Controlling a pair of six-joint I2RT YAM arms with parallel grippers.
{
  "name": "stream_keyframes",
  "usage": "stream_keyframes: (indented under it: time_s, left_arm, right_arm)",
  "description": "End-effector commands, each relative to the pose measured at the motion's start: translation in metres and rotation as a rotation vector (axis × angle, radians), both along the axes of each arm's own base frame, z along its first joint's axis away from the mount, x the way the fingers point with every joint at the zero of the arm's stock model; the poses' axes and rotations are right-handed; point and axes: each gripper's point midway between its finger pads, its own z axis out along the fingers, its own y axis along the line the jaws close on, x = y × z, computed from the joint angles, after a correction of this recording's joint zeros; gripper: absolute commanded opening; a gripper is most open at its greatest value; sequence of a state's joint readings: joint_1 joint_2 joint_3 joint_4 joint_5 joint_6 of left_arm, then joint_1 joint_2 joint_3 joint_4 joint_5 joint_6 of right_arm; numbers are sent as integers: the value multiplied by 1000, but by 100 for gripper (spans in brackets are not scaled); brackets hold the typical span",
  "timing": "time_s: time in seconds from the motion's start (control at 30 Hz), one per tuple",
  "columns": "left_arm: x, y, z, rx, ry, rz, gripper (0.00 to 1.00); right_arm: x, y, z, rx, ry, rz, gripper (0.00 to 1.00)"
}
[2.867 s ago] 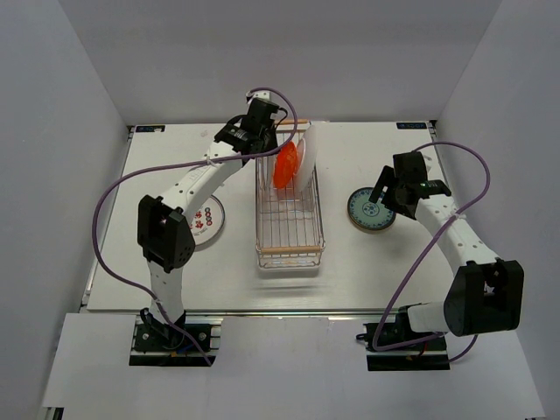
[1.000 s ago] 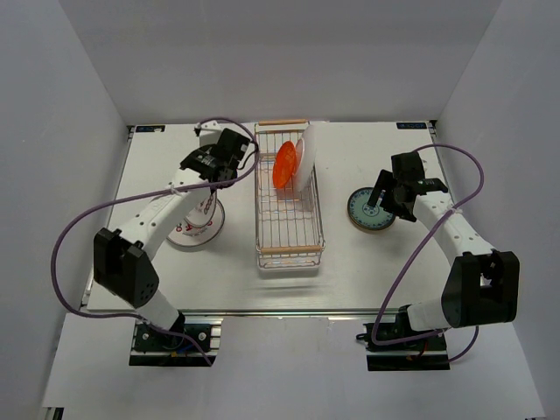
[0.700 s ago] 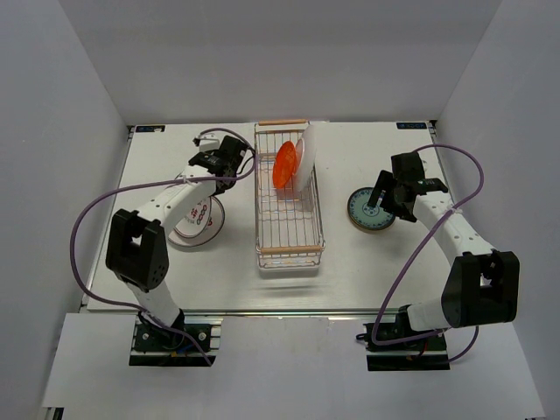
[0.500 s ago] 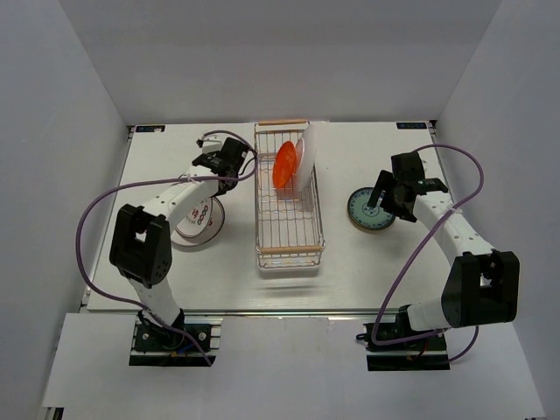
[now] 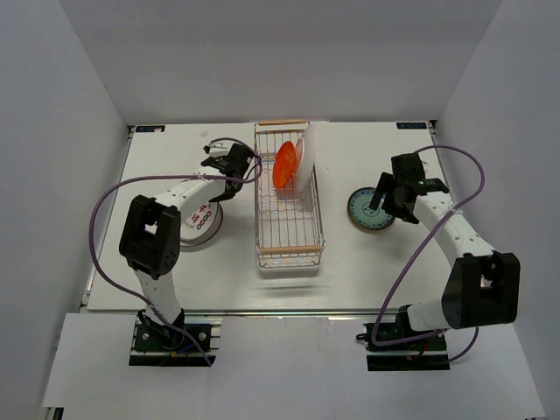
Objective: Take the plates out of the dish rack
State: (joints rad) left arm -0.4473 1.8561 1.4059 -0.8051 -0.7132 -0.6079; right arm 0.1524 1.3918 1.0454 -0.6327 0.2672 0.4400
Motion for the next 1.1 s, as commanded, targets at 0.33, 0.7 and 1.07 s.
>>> stream_keyframes:
  time_s: [0.33,0.7,1.07]
  left_arm:
    - [-7,2,26,-62,-77,40,91]
    - [-29,12,95,-188,-267,55,98]
    - [-99,23,116,-441,-472,20,98]
  right_arm:
    - [-7,4,89,19,-225,68,89]
    - [-2,74,170,188,-421,366,89]
    - [28,236,220,142,-474,766,89]
